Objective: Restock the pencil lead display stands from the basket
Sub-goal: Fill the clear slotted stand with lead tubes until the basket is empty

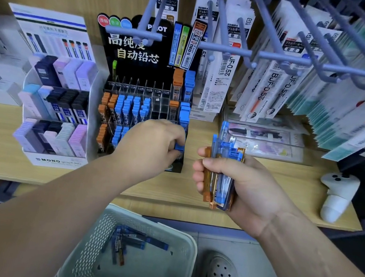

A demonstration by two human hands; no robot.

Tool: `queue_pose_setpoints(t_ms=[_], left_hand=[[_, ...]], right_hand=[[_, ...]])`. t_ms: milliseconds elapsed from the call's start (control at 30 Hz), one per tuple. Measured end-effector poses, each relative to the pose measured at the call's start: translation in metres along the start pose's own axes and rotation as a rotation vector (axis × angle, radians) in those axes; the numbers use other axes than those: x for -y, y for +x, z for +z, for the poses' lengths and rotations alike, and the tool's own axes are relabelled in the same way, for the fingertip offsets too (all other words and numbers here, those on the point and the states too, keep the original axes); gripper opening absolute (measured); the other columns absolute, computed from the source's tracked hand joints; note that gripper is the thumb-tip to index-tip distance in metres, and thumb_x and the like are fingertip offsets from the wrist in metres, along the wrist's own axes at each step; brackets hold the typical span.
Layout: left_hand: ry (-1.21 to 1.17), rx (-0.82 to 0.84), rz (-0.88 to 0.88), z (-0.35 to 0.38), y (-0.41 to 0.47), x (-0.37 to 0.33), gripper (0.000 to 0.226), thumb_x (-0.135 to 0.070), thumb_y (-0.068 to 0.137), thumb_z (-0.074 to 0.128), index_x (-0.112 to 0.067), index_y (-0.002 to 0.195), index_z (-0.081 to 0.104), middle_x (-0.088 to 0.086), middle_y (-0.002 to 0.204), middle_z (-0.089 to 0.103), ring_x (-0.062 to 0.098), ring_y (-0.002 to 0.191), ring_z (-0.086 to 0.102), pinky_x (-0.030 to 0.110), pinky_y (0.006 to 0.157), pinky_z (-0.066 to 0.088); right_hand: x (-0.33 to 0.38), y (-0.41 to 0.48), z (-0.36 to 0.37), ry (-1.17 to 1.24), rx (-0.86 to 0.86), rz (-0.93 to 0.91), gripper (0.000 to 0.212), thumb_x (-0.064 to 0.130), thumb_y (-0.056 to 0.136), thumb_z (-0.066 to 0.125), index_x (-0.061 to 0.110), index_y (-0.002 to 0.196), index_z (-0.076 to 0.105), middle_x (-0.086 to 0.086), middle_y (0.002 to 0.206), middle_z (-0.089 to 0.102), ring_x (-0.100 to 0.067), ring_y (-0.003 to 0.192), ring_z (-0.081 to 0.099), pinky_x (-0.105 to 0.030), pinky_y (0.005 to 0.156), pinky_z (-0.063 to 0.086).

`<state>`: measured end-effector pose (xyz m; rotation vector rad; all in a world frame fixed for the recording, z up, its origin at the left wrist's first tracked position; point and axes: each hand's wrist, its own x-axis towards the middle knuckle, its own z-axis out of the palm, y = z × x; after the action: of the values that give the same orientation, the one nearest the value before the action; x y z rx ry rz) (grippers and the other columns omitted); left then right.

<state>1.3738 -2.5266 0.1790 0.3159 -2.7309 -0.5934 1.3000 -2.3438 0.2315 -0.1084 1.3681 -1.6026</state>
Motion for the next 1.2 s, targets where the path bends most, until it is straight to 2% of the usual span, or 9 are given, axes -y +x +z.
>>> queue_pose_setpoints(t_ms=[100, 167, 233, 300, 467, 600, 900, 1067, 1200], left_hand=[[-0.062, 0.012, -0.073, -0.005, -0.001, -0.002, 0.009, -0.016, 0.082, 0.077, -0.020, 0.086, 0.070, -0.009, 0.073, 0.060, 0.010, 0.069, 0.056, 0.036, 0.068, 0.053], [-0.312, -0.003, -0.221, -0.012, 0.000, -0.013, 0.005, -0.020, 0.087, 0.074, -0.022, 0.083, 0.072, -0.005, 0.071, 0.066, 0.006, 0.060, 0.055, 0.030, 0.061, 0.053], [-0.671, 0.005, -0.419, -0.019, 0.001, -0.026, 0.010, -0.021, 0.090, 0.070, -0.021, 0.081, 0.075, -0.001, 0.074, 0.070, 0.009, 0.055, 0.054, 0.023, 0.052, 0.047], [-0.867, 0.071, -0.509, -0.024, -0.001, -0.035, 0.013, -0.024, 0.090, 0.069, -0.017, 0.082, 0.076, 0.002, 0.074, 0.069, 0.013, 0.056, 0.053, 0.024, 0.050, 0.042], [-0.929, 0.109, -0.558, -0.027, -0.009, -0.037, 0.006, -0.016, 0.080, 0.081, -0.012, 0.079, 0.077, 0.000, 0.060, 0.062, 0.009, 0.053, 0.051, 0.018, 0.048, 0.042], [-0.925, 0.118, -0.587, -0.029, -0.013, -0.032, 0.008, -0.017, 0.075, 0.085, -0.013, 0.077, 0.078, 0.006, 0.063, 0.066, 0.012, 0.056, 0.055, 0.025, 0.049, 0.042], [-0.912, 0.145, -0.640, -0.039, -0.018, -0.023, 0.004, -0.012, 0.077, 0.080, -0.009, 0.076, 0.077, 0.013, 0.066, 0.069, 0.018, 0.061, 0.060, 0.025, 0.050, 0.043], [-0.995, 0.159, -0.745, -0.045, -0.022, -0.019, 0.009, 0.003, 0.078, 0.066, -0.002, 0.079, 0.073, 0.014, 0.058, 0.065, 0.019, 0.053, 0.059, 0.023, 0.045, 0.038], [-1.125, 0.066, -0.784, -0.057, -0.027, -0.009, 0.010, 0.007, 0.082, 0.066, -0.002, 0.083, 0.071, 0.011, 0.064, 0.066, 0.016, 0.056, 0.062, 0.023, 0.050, 0.049]], right_hand=[[0.000, 0.000, 0.000, 0.022, -0.018, 0.005, 0.018, 0.000, 0.088, 0.067, 0.004, 0.104, 0.072, -0.014, 0.085, 0.074, -0.021, 0.071, 0.071, -0.029, 0.062, 0.059], [0.000, 0.001, 0.000, 0.026, -0.026, 0.006, 0.018, 0.000, 0.088, 0.067, 0.004, 0.104, 0.072, -0.014, 0.086, 0.075, -0.021, 0.071, 0.072, -0.030, 0.062, 0.059], [-0.001, 0.002, 0.002, 0.006, -0.024, 0.009, 0.017, 0.001, 0.087, 0.068, 0.005, 0.103, 0.072, -0.015, 0.087, 0.075, -0.021, 0.072, 0.072, -0.030, 0.061, 0.059], [-0.002, 0.003, 0.004, -0.036, -0.012, 0.005, 0.014, 0.001, 0.087, 0.068, 0.006, 0.100, 0.073, -0.015, 0.088, 0.075, -0.021, 0.073, 0.072, -0.030, 0.062, 0.059], [-0.007, 0.005, 0.009, -0.134, 0.009, -0.032, 0.011, -0.001, 0.088, 0.068, 0.006, 0.094, 0.075, -0.016, 0.089, 0.075, -0.022, 0.074, 0.071, -0.030, 0.064, 0.059], [-0.009, 0.008, 0.013, -0.169, 0.003, -0.041, 0.013, -0.002, 0.089, 0.067, 0.003, 0.098, 0.074, -0.016, 0.088, 0.076, -0.021, 0.075, 0.072, -0.029, 0.064, 0.060], [-0.016, 0.017, 0.024, -0.228, -0.015, -0.047, 0.018, 0.000, 0.087, 0.071, 0.001, 0.105, 0.074, -0.020, 0.095, 0.076, -0.027, 0.082, 0.072, -0.040, 0.076, 0.059], [-0.019, 0.020, 0.032, -0.201, 0.006, -0.056, 0.018, -0.001, 0.087, 0.070, 0.000, 0.105, 0.073, -0.016, 0.087, 0.076, -0.024, 0.078, 0.073, -0.036, 0.071, 0.060], [-0.018, 0.023, 0.040, -0.126, -0.024, -0.047, 0.021, -0.001, 0.087, 0.071, 0.001, 0.108, 0.069, -0.018, 0.088, 0.074, -0.029, 0.079, 0.073, -0.035, 0.067, 0.060]])
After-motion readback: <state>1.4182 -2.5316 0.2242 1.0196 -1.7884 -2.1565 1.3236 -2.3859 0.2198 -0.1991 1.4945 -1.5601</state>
